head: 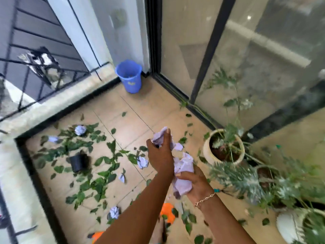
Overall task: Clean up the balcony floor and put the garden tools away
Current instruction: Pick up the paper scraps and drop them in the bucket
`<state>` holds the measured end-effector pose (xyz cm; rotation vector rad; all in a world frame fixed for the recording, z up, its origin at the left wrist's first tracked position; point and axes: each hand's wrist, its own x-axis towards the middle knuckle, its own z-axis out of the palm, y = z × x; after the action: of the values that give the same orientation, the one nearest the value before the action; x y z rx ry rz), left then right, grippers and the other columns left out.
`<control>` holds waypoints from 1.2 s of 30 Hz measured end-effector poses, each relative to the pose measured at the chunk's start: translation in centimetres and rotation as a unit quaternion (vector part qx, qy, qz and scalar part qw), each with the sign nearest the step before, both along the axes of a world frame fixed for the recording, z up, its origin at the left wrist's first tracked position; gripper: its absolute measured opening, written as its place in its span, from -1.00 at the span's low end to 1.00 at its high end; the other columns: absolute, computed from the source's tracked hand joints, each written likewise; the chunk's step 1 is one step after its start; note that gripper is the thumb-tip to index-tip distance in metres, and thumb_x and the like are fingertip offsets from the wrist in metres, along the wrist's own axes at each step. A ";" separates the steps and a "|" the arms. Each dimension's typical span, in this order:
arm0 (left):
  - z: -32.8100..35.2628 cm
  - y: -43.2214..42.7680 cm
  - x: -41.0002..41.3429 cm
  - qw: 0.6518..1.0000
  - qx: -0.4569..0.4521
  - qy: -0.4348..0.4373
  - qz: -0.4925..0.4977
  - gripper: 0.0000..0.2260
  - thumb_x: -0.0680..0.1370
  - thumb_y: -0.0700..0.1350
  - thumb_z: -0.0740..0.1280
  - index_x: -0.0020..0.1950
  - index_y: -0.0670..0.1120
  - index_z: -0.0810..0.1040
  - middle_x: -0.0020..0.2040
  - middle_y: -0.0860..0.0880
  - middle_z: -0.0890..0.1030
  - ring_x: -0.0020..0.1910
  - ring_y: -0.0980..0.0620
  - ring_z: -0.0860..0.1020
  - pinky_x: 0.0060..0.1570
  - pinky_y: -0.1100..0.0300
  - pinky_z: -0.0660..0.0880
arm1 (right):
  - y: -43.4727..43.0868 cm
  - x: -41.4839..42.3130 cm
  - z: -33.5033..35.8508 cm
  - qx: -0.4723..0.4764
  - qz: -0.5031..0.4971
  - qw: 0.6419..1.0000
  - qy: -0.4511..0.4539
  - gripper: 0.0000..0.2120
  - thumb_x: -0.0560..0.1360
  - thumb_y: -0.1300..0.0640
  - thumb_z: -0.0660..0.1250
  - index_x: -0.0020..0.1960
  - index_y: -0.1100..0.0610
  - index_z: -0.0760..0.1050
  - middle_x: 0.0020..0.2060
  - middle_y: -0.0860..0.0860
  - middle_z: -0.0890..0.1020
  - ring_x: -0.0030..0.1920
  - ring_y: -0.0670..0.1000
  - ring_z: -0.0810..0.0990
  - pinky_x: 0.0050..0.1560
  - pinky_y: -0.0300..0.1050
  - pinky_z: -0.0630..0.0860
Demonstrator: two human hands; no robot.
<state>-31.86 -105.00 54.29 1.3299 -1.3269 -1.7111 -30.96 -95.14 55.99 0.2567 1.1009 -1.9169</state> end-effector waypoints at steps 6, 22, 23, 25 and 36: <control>4.4 -9.6 -1.8 0.990 0.029 0.115 0.076 -0.66 0.51 0.03 0.39 0.08 -0.23 0.53 -0.31 -0.13 0.53 -0.43 -0.01 0.51 -0.42 0.19 0.43 | -9.2 -3.3 3.9 0.037 0.034 0.997 0.054 -0.77 0.34 0.53 0.28 -0.09 0.29 0.54 -0.41 0.10 0.64 -0.44 0.04 0.62 -0.45 -0.25 0.50; 4.5 -35.6 -16.0 0.991 0.062 0.106 0.053 -0.73 0.55 0.04 0.32 -0.26 -0.08 0.42 -0.51 -0.07 0.44 -0.65 0.08 0.32 -0.51 0.32 0.21 | -36.3 -25.2 4.7 0.079 0.065 0.994 0.026 -0.73 0.11 0.35 0.20 -0.21 0.14 0.34 -0.32 0.15 0.49 -0.56 0.08 0.41 -0.57 -0.31 0.26; 4.5 -36.7 -17.3 0.991 0.067 0.102 0.051 -0.74 0.55 0.04 0.32 -0.25 -0.08 0.42 -0.51 -0.06 0.45 -0.64 0.09 0.33 -0.50 0.32 0.22 | -37.8 -26.8 4.8 0.074 0.070 0.995 0.022 -0.74 0.10 0.36 0.17 -0.25 0.14 0.31 -0.36 0.13 0.45 -0.58 0.07 0.40 -0.52 -0.31 0.23; 4.7 -38.8 -19.9 0.992 0.070 0.096 0.039 -0.73 0.55 0.05 0.31 -0.21 -0.11 0.41 -0.50 -0.08 0.44 -0.64 0.08 0.33 -0.47 0.31 0.23 | -40.5 -29.9 5.1 0.070 0.072 0.995 0.028 -0.75 0.07 0.38 0.14 -0.29 0.16 0.26 -0.40 0.10 0.39 -0.62 0.04 0.37 -0.46 -0.28 0.23; 1.5 -48.8 -30.6 0.988 0.137 0.059 -0.048 -0.55 0.47 0.28 0.25 -0.34 -0.09 0.47 -0.47 -0.10 0.42 -0.59 0.03 0.33 -0.44 0.30 0.28 | -51.8 -41.9 1.0 0.163 0.058 0.971 0.166 -0.83 0.00 0.38 0.18 -0.42 0.23 0.32 -0.40 0.04 0.29 -0.33 0.04 0.23 -0.43 -0.26 0.38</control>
<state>-62.42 -153.83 55.82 1.3061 -1.1361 -2.0637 -72.90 -146.89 57.02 0.0473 1.6205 -1.7069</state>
